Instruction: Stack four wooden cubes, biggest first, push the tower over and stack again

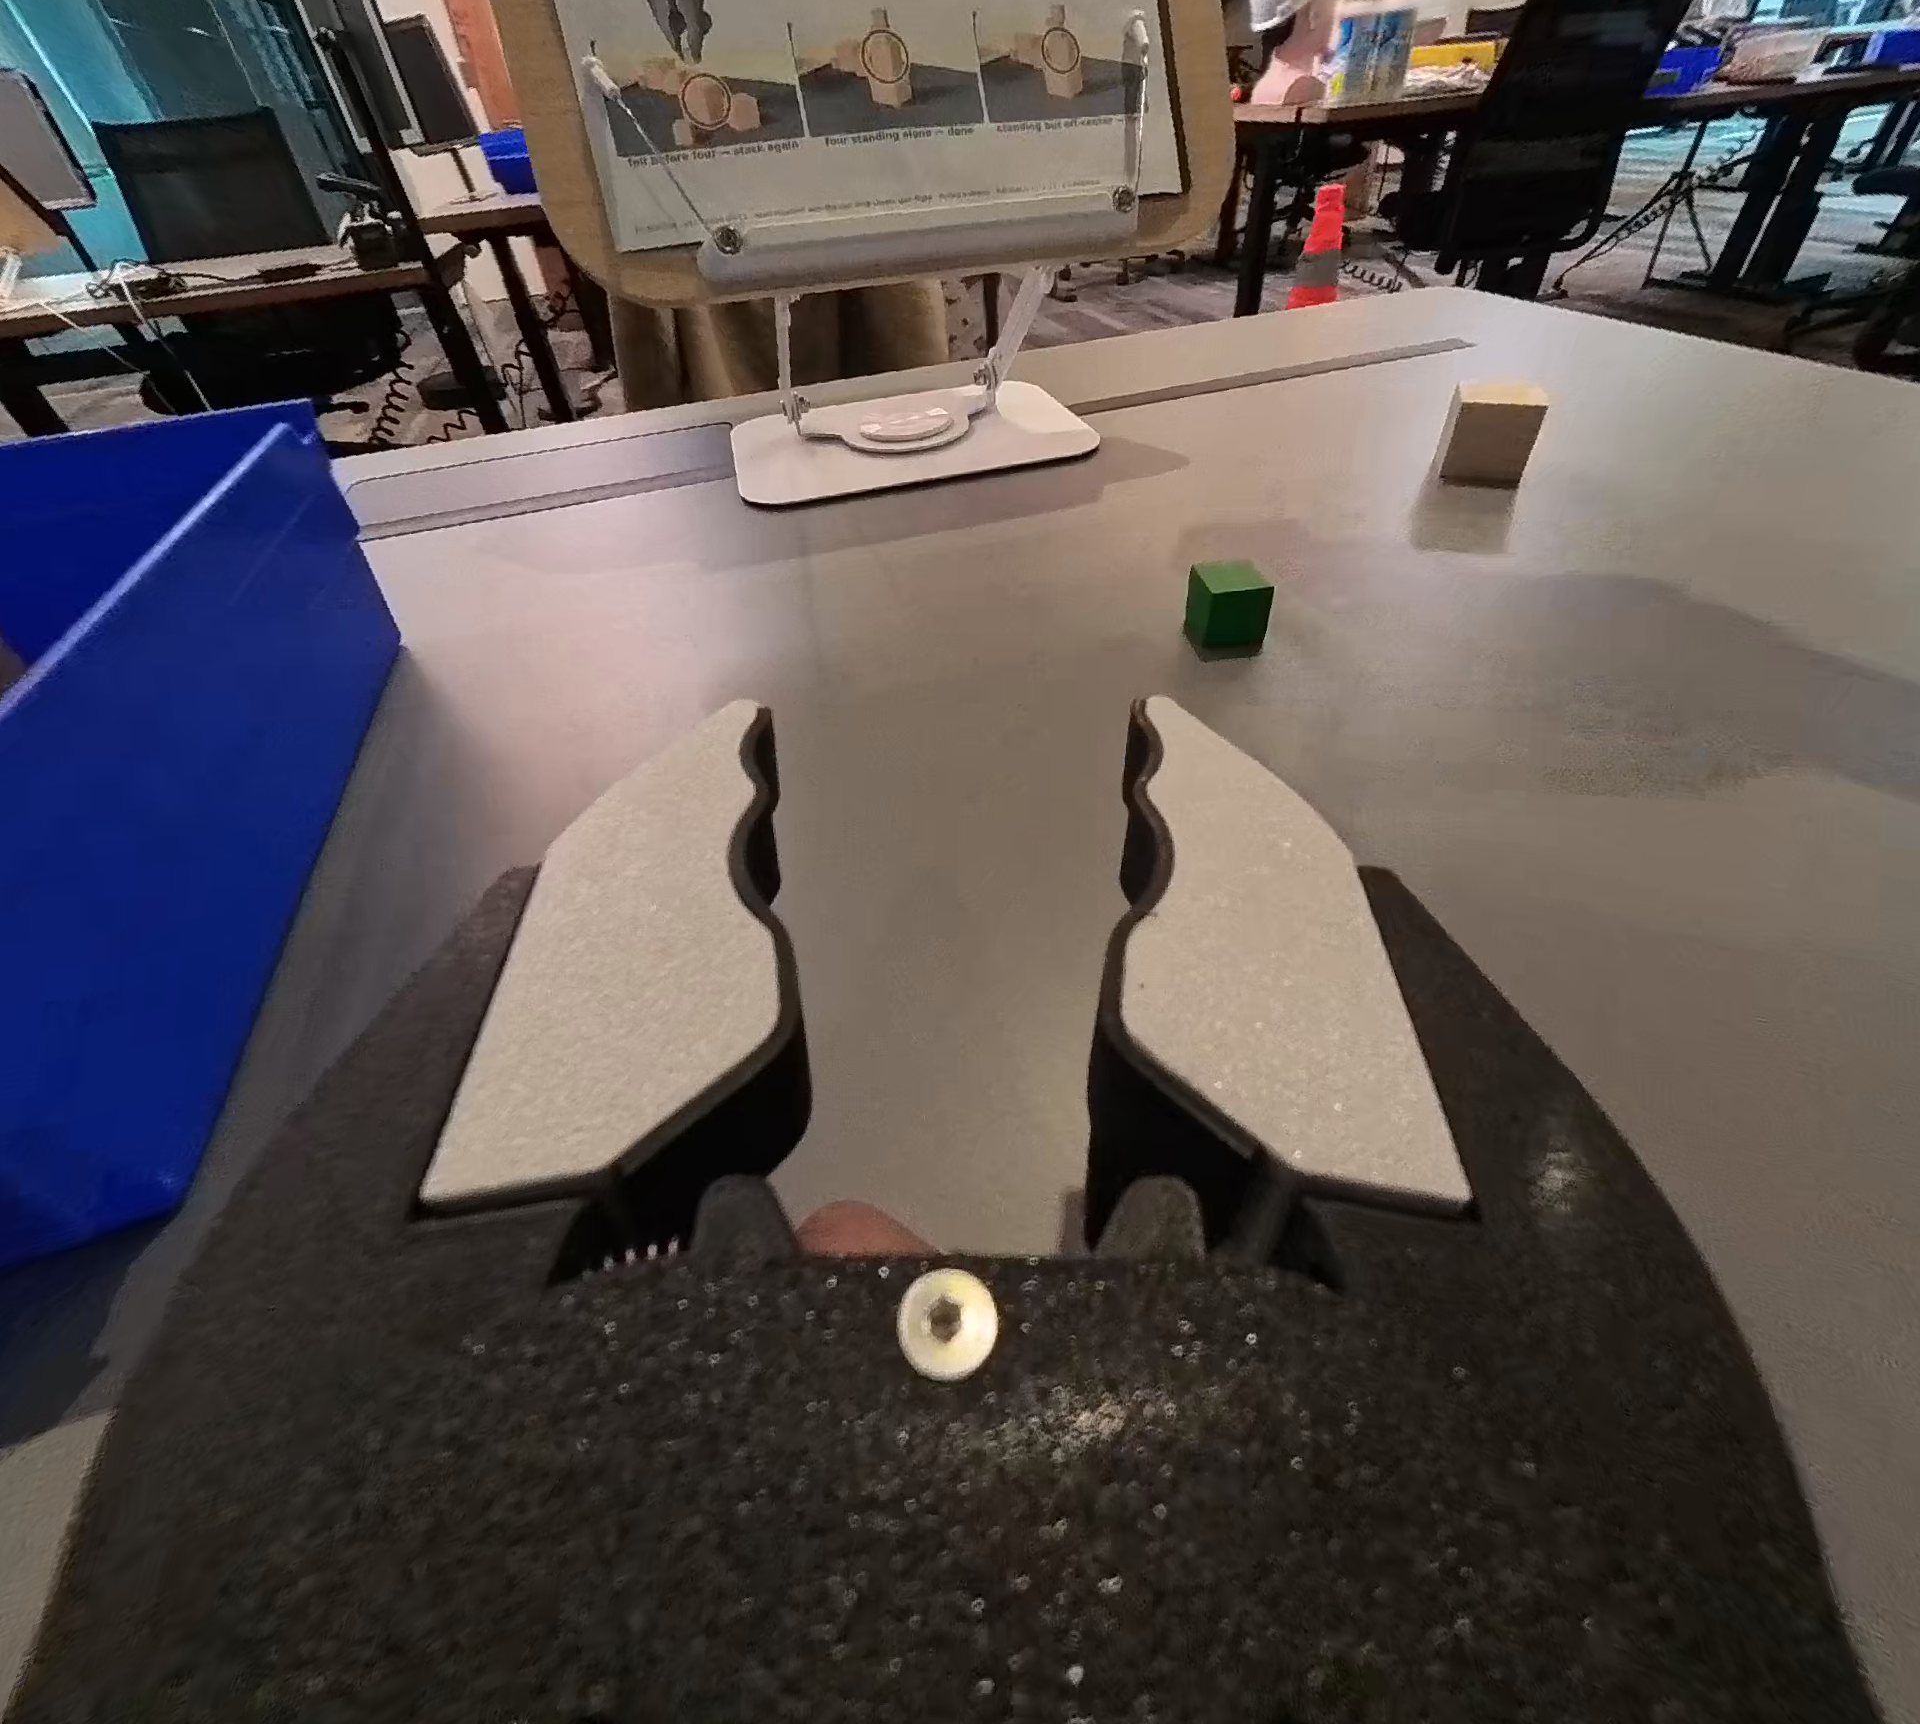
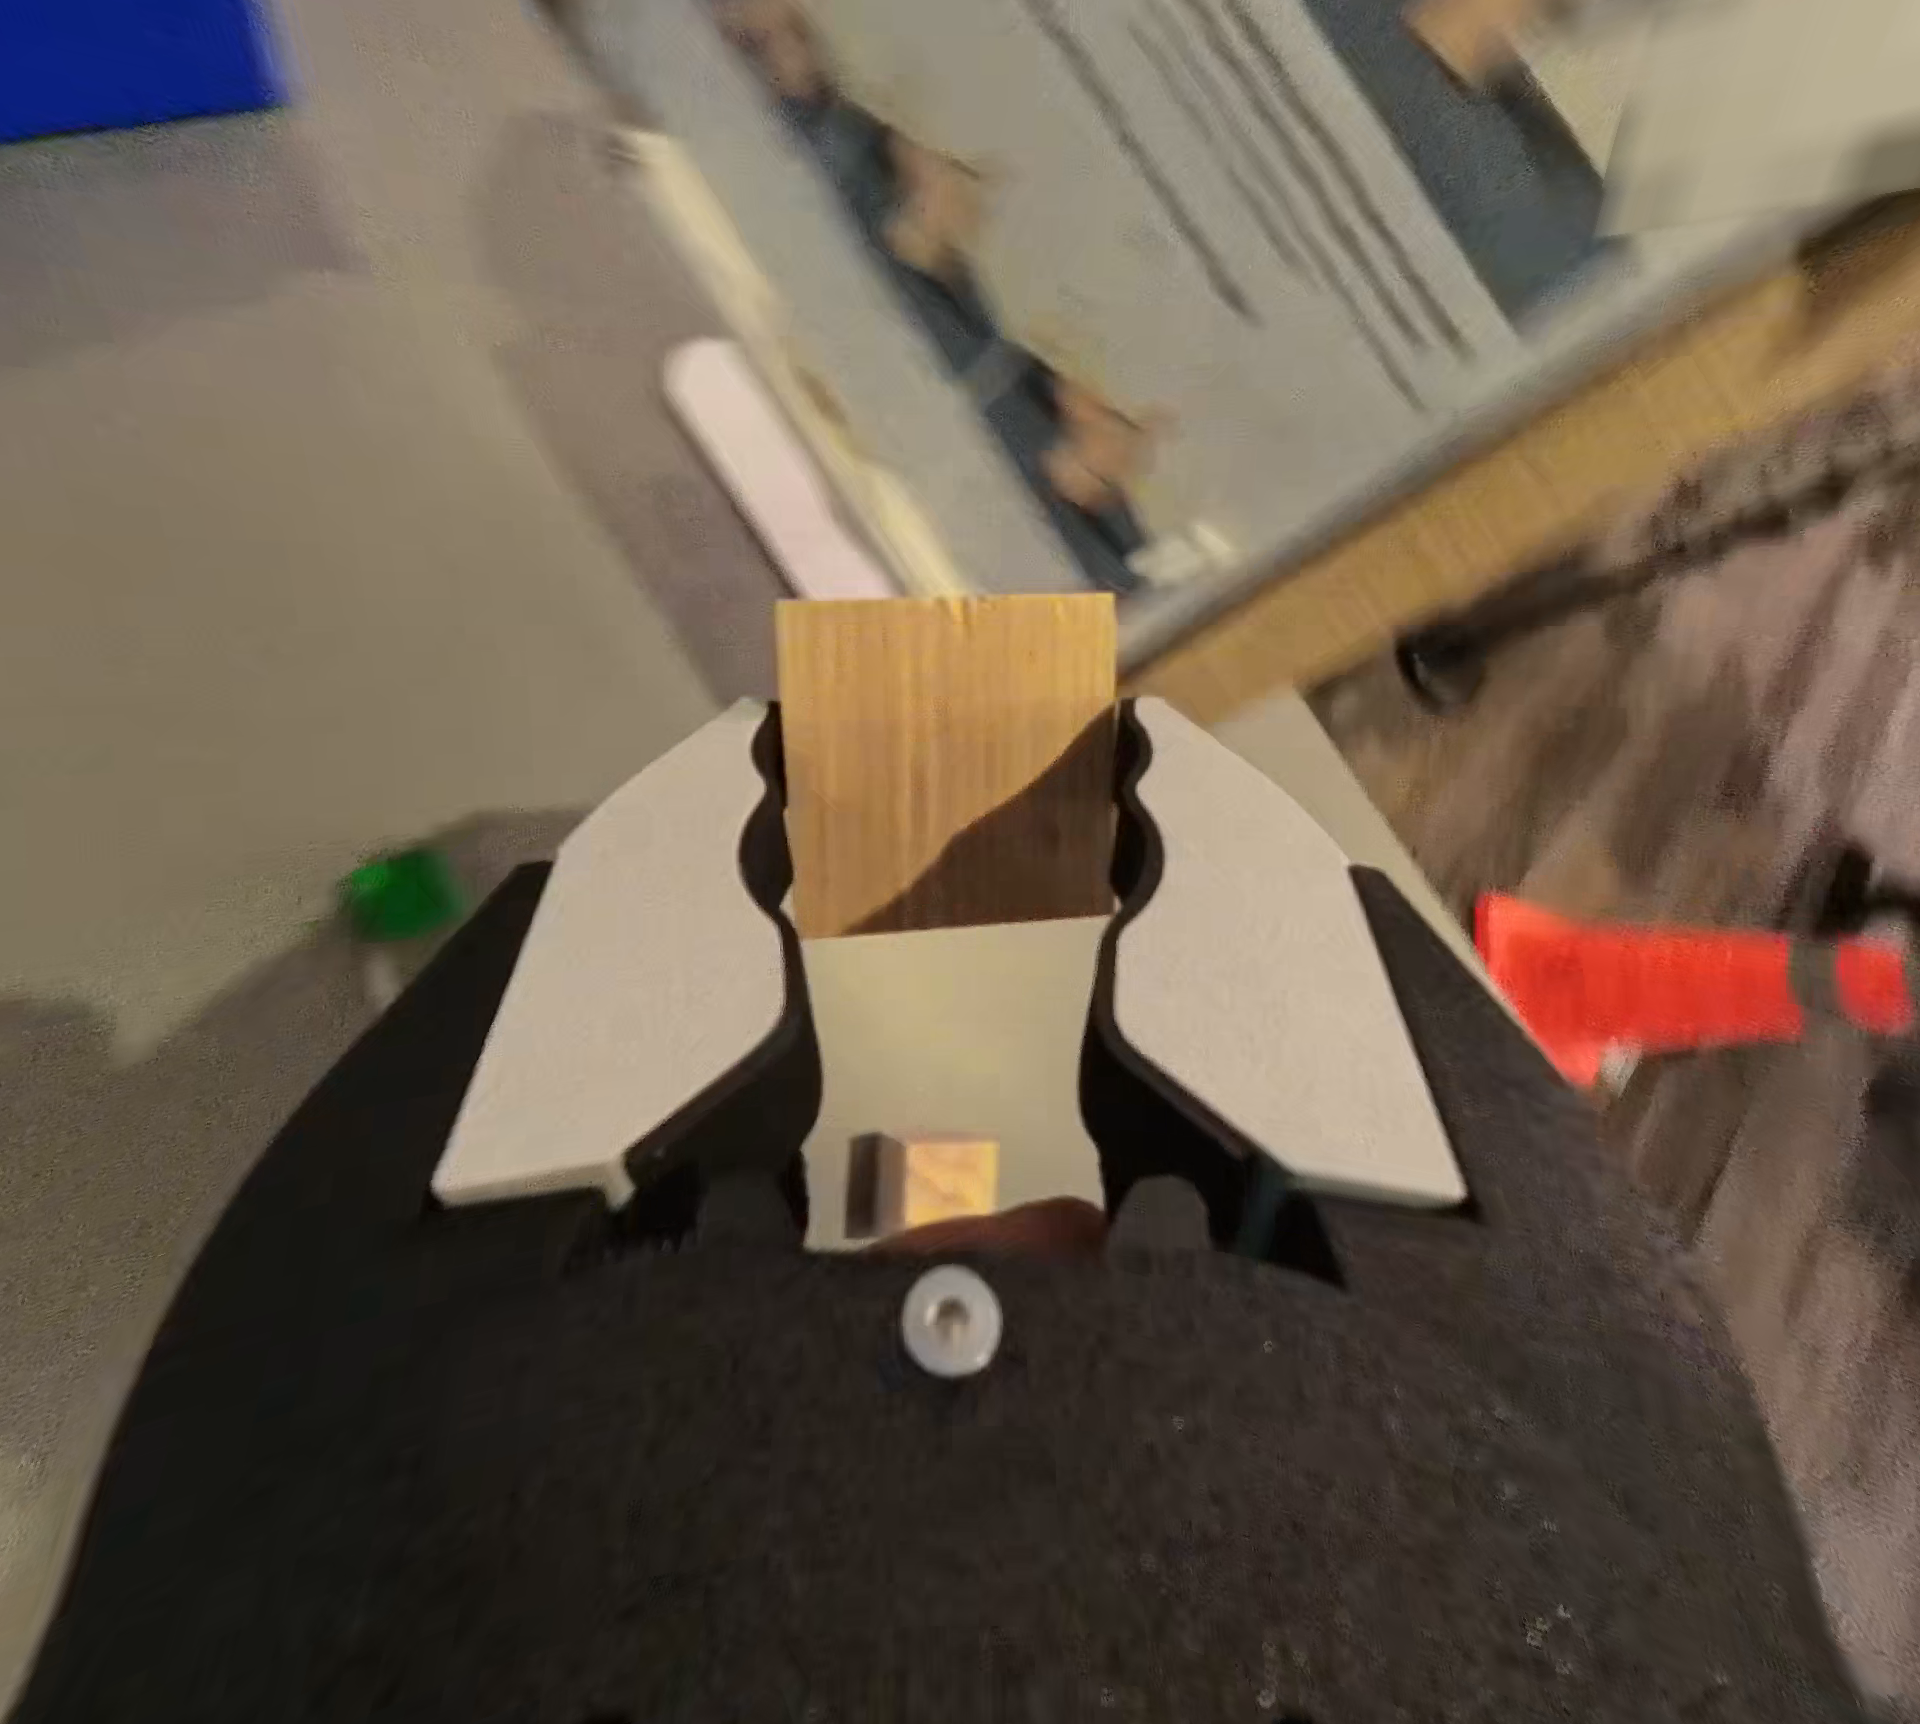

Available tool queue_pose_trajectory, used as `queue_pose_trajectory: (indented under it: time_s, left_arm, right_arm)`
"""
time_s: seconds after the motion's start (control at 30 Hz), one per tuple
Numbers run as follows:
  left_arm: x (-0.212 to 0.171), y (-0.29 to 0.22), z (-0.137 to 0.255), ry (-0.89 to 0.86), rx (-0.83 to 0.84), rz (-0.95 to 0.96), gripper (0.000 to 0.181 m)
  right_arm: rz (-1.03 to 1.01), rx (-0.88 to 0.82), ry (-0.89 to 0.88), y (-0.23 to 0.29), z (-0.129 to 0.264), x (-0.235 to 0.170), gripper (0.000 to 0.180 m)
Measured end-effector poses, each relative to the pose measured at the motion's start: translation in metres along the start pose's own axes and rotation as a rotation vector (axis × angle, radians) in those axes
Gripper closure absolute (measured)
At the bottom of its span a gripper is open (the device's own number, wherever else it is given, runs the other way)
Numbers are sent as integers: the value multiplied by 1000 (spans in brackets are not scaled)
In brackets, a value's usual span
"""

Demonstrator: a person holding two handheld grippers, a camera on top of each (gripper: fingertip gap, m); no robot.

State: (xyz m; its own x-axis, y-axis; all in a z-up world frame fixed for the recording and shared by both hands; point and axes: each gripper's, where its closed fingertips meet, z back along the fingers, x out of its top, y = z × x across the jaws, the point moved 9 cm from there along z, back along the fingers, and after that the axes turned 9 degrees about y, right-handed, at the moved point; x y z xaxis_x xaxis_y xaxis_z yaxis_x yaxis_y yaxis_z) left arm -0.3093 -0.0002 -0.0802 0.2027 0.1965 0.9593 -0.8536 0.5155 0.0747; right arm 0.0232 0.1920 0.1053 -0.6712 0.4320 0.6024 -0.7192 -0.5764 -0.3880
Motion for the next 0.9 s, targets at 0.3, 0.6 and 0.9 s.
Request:
queue_pose_trajectory:
  time_s: [0.3,0.6,0.9]
  left_arm:
    - [0,-4,2,-12,28,-40,118]
    - [-1,-5,2,-8,31,-53,117]
    - [-1,-5,2,-1,26,-50,117]
  right_arm:
    - [360,406,156,178,-75,0,120]
    - [400,449,243,218,-115,-29,120]
    - [288,327,23,174,-58,-26,115]
